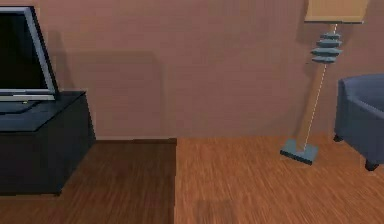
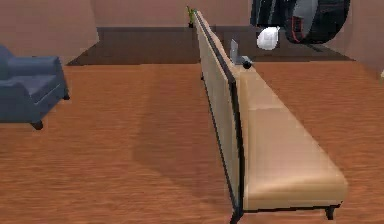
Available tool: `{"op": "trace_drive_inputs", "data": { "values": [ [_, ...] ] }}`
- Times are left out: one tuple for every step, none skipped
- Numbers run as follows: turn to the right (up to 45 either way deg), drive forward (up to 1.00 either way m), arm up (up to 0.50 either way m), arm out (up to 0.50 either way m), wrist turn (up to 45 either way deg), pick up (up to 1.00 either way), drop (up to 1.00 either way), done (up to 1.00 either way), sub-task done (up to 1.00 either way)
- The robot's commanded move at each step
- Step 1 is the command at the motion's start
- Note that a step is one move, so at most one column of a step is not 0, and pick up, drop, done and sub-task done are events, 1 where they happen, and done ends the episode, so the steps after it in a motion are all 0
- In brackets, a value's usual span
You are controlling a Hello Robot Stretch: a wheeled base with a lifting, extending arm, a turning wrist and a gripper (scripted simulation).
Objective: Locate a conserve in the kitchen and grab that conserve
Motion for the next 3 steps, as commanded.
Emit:
{"op": "trace_drive_inputs", "data": {
  "values": [
    [45.0,0.0,0.0,0.0,0.0,0.0,0.0,0.0,0.0],
    [6.0,0.0,0.0,0.0,0.0,0.0,0.0,0.0,0.0],
    [0.0,0.6,0.0,0.0,0.0,0.0,0.0,0.0,0.0]
  ]
}}
